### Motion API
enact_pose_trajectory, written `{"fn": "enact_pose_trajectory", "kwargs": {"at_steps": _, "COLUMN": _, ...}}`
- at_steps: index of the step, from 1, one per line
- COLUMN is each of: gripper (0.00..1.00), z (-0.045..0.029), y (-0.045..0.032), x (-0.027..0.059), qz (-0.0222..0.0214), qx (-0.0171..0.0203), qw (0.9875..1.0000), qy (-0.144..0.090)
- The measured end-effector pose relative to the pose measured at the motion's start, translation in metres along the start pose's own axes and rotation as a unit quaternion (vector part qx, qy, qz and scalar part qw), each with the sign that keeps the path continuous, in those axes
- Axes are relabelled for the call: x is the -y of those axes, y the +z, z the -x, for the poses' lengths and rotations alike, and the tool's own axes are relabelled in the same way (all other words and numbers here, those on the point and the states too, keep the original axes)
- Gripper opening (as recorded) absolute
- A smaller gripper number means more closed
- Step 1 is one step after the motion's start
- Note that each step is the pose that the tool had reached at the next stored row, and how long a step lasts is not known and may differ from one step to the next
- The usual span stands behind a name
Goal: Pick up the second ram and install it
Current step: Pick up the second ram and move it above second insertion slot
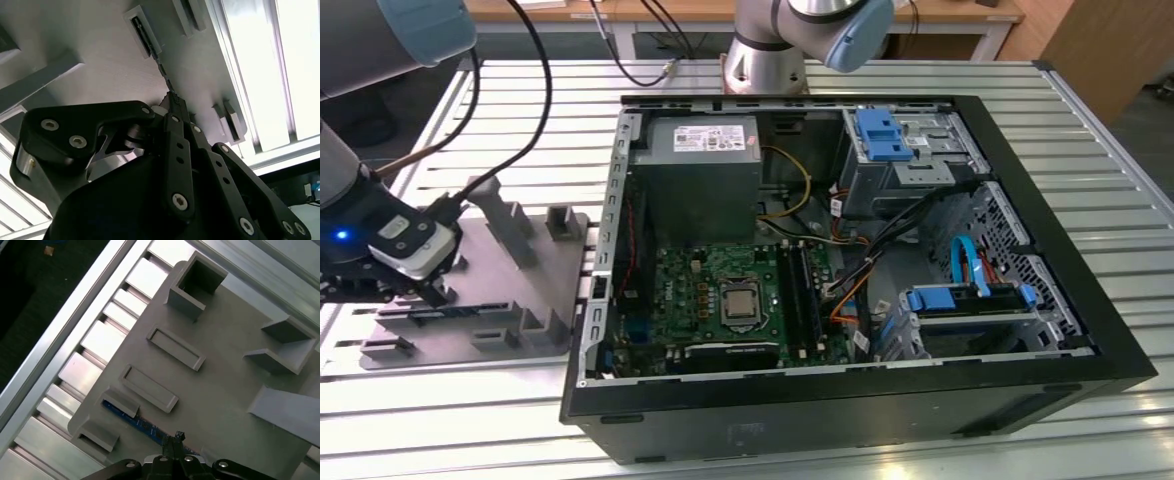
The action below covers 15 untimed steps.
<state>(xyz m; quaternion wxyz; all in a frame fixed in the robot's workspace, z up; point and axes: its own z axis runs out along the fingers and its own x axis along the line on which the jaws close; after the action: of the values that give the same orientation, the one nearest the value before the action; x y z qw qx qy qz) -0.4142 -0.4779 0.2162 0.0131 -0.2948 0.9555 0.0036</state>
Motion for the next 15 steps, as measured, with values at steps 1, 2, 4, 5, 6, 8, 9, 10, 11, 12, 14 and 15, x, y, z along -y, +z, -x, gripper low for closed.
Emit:
{"fn": "enact_pose_trajectory", "kwargs": {"at_steps": 1, "gripper": 0.10, "z": 0.0000, "y": 0.0000, "x": 0.0000, "qz": 0.0001, "qx": 0.0000, "qw": 1.0000, "qy": -0.004}}
{"fn": "enact_pose_trajectory", "kwargs": {"at_steps": 2, "gripper": 0.10, "z": 0.0000, "y": 0.0000, "x": 0.0000, "qz": 0.0002, "qx": 0.0000, "qw": 1.0000, "qy": -0.007}}
{"fn": "enact_pose_trajectory", "kwargs": {"at_steps": 4, "gripper": 0.10, "z": 0.0000, "y": 0.0000, "x": 0.0000, "qz": 0.0004, "qx": 0.0000, "qw": 0.9999, "qy": -0.014}}
{"fn": "enact_pose_trajectory", "kwargs": {"at_steps": 5, "gripper": 0.10, "z": 0.0000, "y": 0.0000, "x": 0.0000, "qz": 0.0005, "qx": 0.0000, "qw": 0.9999, "qy": -0.017}}
{"fn": "enact_pose_trajectory", "kwargs": {"at_steps": 6, "gripper": 0.10, "z": 0.0000, "y": 0.0000, "x": 0.0000, "qz": 0.0005, "qx": 0.0000, "qw": 0.9998, "qy": -0.020}}
{"fn": "enact_pose_trajectory", "kwargs": {"at_steps": 8, "gripper": 0.10, "z": 0.0000, "y": 0.0000, "x": 0.0000, "qz": 0.0007, "qx": 0.0000, "qw": 0.9997, "qy": -0.026}}
{"fn": "enact_pose_trajectory", "kwargs": {"at_steps": 9, "gripper": 0.10, "z": 0.0000, "y": 0.0000, "x": 0.0000, "qz": 0.0008, "qx": 0.0000, "qw": 0.9996, "qy": -0.029}}
{"fn": "enact_pose_trajectory", "kwargs": {"at_steps": 10, "gripper": 0.10, "z": 0.0000, "y": 0.0000, "x": 0.0000, "qz": 0.0008, "qx": 0.0000, "qw": 0.9995, "qy": -0.031}}
{"fn": "enact_pose_trajectory", "kwargs": {"at_steps": 11, "gripper": 0.10, "z": 0.0000, "y": 0.0000, "x": 0.0000, "qz": 0.0009, "qx": 0.0000, "qw": 0.9994, "qy": -0.034}}
{"fn": "enact_pose_trajectory", "kwargs": {"at_steps": 12, "gripper": 0.10, "z": 0.0000, "y": 0.0000, "x": 0.0000, "qz": 0.0010, "qx": 0.0000, "qw": 0.9993, "qy": -0.037}}
{"fn": "enact_pose_trajectory", "kwargs": {"at_steps": 14, "gripper": 0.10, "z": 0.0000, "y": 0.0000, "x": 0.0000, "qz": 0.0012, "qx": 0.0001, "qw": 0.9991, "qy": -0.042}}
{"fn": "enact_pose_trajectory", "kwargs": {"at_steps": 15, "gripper": 0.10, "z": 0.0000, "y": 0.0000, "x": 0.0000, "qz": 0.0012, "qx": 0.0000, "qw": 0.9990, "qy": -0.045}}
